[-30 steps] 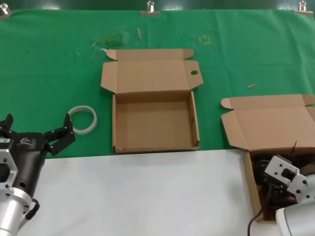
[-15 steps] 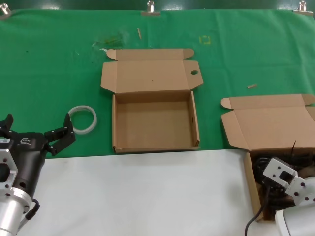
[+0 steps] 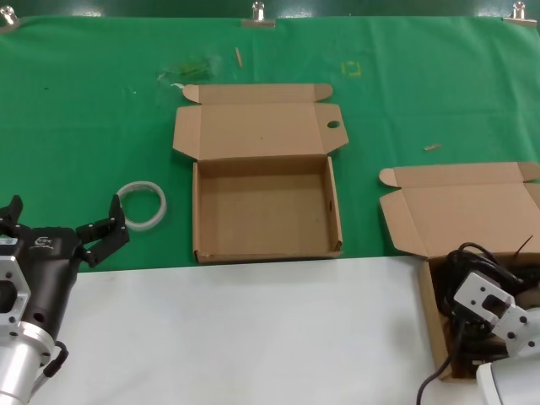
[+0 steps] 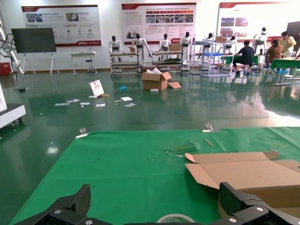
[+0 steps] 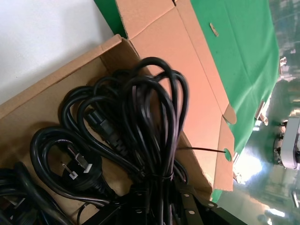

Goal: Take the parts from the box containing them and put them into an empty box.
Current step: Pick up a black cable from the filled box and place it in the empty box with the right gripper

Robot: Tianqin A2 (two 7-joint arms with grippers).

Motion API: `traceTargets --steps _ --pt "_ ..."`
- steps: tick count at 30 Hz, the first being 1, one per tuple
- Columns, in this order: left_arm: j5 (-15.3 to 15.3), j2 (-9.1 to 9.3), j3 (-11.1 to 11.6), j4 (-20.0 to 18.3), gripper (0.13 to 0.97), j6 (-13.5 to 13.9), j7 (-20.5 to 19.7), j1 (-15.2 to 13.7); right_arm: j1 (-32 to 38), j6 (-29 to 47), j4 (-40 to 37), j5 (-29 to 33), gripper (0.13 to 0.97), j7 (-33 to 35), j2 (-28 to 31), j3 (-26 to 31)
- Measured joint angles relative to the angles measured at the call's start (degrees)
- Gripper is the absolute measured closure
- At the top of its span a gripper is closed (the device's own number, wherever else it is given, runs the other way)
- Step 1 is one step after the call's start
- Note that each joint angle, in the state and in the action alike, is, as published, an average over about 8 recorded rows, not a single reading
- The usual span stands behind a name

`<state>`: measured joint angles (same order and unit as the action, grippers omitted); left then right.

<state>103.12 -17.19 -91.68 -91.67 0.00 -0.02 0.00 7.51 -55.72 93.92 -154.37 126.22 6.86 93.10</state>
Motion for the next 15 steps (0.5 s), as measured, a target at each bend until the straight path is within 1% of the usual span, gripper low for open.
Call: traceTargets --steps 1,5,10,15 --pt "0.0 0.0 0.0 0.0 0.132 0.0 0.0 0.0 -0.08 -0.13 0.28 -0.03 0.828 -0.05 0.0 -0.03" --pt "0.0 0.0 0.0 0.0 0.132 0.0 0.0 0.0 -0.36 -0.98 2.14 0.06 0.851 -0.23 0.0 0.03" --pt "0.0 0.0 0.0 0.0 0.132 0.0 0.0 0.0 -0.4 -3.13 6.63 0.68 0.889 -0.19 -0.01 0.76" --pt "0.0 0.0 0.0 0.0 0.132 0.0 0.0 0.0 0.52 -6.03 12.54 1.67 0.889 0.13 -0.01 2.87"
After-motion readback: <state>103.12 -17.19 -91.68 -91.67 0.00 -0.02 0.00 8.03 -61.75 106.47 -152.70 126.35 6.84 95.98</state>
